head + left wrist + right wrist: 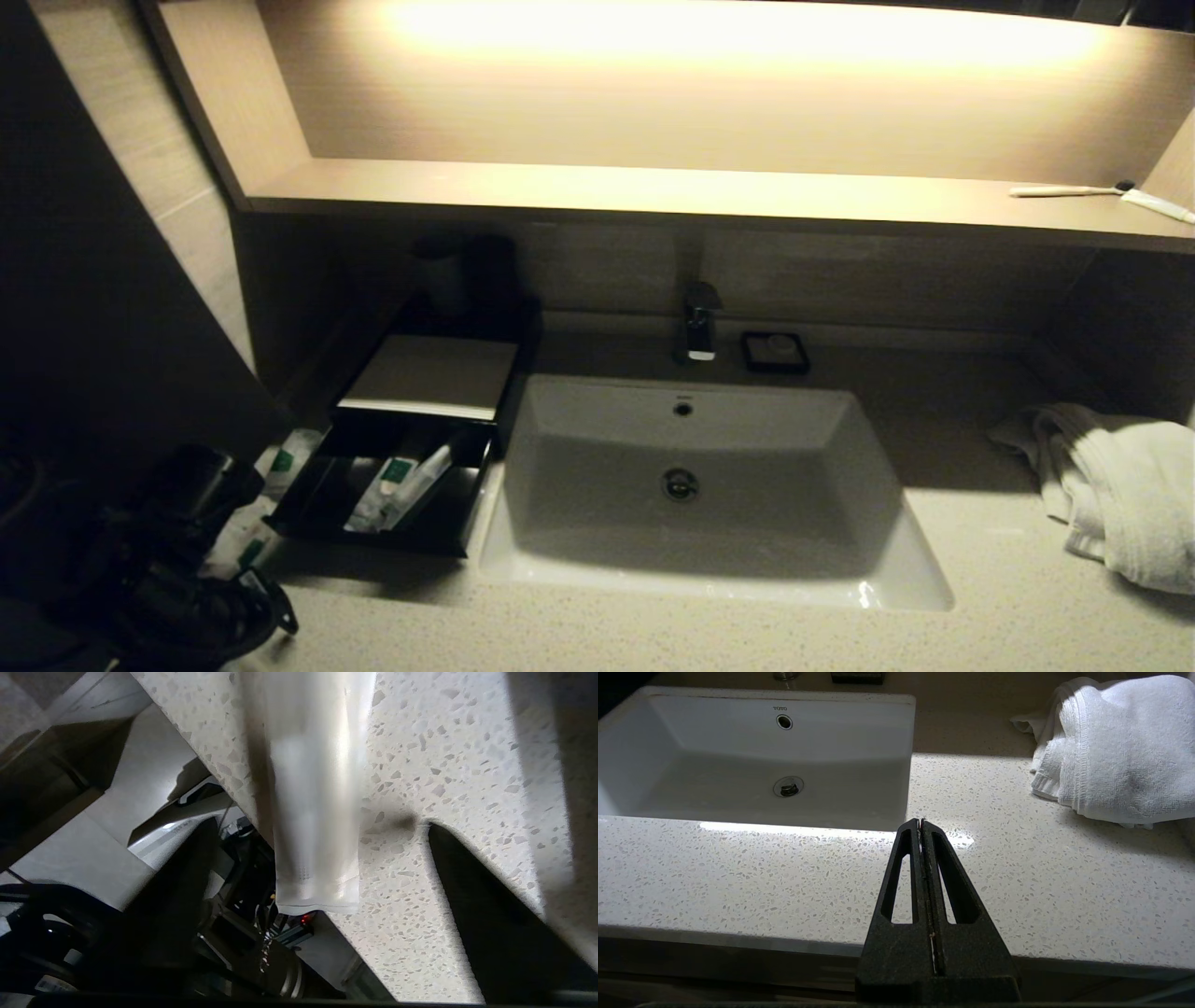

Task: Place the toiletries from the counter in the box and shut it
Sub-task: Pick up the bathroom toiletry

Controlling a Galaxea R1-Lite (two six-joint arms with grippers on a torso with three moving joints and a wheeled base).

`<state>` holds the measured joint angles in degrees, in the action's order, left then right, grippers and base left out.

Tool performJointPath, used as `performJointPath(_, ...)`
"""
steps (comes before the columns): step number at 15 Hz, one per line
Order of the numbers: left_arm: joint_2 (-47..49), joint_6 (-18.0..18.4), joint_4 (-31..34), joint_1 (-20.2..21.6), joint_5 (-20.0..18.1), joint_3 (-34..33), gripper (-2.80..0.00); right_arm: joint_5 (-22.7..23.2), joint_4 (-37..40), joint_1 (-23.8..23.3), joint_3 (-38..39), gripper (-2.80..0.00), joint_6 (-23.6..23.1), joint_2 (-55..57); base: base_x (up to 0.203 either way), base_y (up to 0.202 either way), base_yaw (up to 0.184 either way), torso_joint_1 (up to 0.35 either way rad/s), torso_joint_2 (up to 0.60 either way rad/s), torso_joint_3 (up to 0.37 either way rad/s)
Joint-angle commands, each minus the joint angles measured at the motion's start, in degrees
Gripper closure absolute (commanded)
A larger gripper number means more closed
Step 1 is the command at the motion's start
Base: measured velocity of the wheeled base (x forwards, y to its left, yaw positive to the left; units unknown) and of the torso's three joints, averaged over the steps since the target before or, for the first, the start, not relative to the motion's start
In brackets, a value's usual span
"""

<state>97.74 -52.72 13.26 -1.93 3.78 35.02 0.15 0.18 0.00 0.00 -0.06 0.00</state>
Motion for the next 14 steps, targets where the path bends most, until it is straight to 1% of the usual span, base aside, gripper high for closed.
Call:
performJointPath(1,-0.1,-0.73,-0.78,-0.01,0.0,-0.22,0.0,0.03,-0.01,0.0,0.0,0.0,-0.03,0.0,0.0,0.0,0.0,0.0,0.0,0.0)
performJointPath(9,-1.0,-1.06,-0.84,-0.01,0.18,-0.13,0.0,0.03,-0.01,-0.08,0.0,0.0,-0.03,0.0,0.0,0.0,0.0,0.0,0.0,0.0)
performJointPath(14,-4.77,-1.23,-0.11,-0.01,0.28,-0.37,0.0,0.03,-0.01,0.0,0.0,0.0,-0.03,0.0,0.0,0.0,0.0,0.0,0.0,0.0)
